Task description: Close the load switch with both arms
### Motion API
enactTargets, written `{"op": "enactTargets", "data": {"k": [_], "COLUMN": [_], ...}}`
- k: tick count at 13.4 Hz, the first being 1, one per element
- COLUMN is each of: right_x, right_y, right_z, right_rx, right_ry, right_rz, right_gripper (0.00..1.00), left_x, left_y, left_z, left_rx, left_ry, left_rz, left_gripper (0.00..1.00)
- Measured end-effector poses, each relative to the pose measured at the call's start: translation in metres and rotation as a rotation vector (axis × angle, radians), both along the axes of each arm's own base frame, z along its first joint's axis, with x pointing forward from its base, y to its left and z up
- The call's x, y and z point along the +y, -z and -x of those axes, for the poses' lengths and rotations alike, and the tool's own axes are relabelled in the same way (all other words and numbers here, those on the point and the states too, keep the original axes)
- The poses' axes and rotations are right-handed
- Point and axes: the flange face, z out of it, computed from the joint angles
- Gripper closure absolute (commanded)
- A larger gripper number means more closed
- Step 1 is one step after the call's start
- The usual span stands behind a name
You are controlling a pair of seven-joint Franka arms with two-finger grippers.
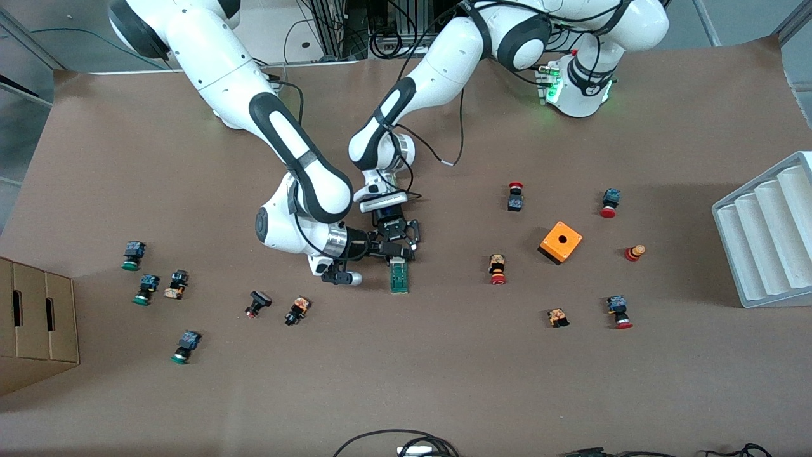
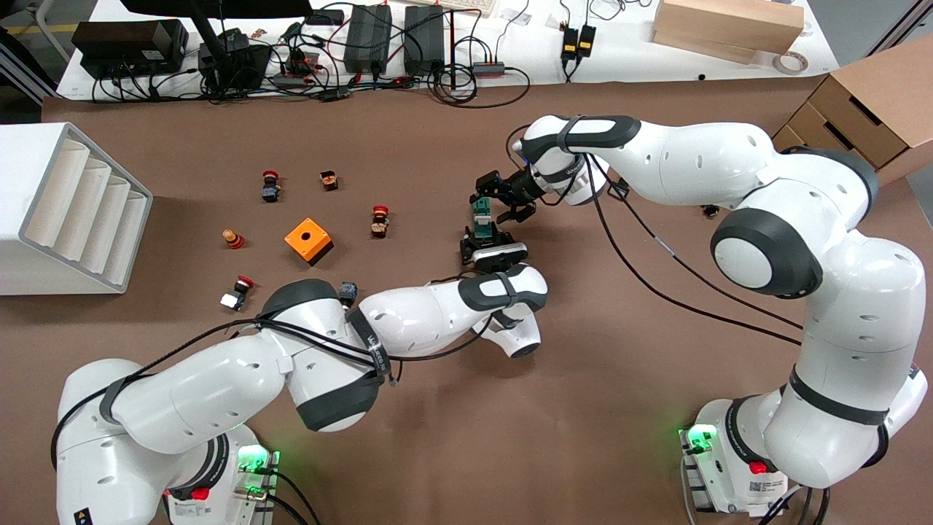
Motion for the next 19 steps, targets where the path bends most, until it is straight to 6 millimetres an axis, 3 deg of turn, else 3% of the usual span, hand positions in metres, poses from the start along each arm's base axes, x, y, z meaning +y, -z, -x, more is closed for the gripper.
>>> {"op": "enactTargets", "data": {"k": [19], "right_x": [0.010], "right_y": [0.012], "right_z": [0.003], "right_rx": [0.018], "right_ry": [0.036], "right_rz": [-0.014], "right_gripper": [0.00], "left_x": [0.000], "left_y": [0.000], "left_z": [0.000], "left_rx": [-0.001], "left_ry": [0.000], "left_rz": [0.000], "left_gripper": [0.31]}}
